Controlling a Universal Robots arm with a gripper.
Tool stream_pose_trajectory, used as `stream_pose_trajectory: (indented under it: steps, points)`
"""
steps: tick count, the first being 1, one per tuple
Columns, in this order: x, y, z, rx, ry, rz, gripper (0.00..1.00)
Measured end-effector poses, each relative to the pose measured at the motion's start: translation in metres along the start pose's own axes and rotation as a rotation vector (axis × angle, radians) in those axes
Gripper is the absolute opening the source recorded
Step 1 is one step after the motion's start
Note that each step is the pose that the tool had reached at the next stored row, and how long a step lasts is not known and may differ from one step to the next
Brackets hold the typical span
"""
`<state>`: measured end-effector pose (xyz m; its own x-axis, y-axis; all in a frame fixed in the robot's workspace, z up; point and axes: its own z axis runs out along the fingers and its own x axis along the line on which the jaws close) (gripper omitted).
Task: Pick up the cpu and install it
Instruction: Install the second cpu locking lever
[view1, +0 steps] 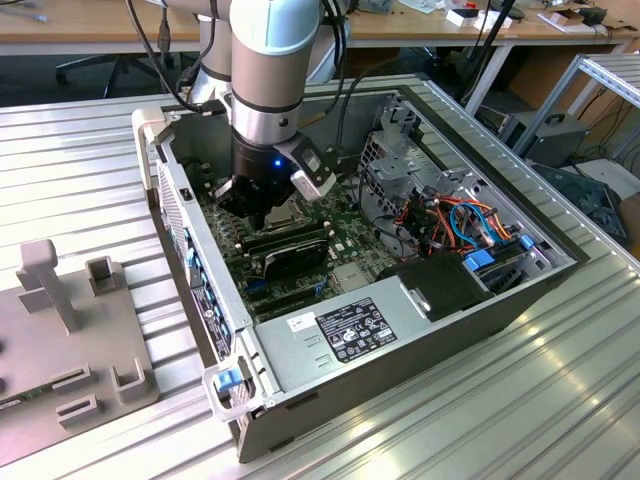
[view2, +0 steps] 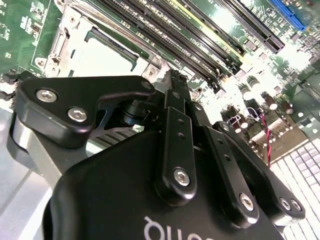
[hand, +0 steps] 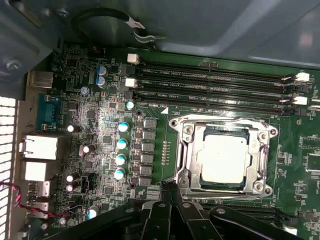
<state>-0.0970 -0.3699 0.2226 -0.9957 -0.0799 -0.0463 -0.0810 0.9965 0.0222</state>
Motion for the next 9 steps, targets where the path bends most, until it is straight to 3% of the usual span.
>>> stream_pose_trajectory:
  steps: [3, 9]
  points:
    - [-0.0002, 0.0001, -0.0032, 0.0002, 0.0, 0.0, 0.11]
    - [-0.0006, 0.0, -0.0033, 0.0004, 0.0001, 0.0, 0.11]
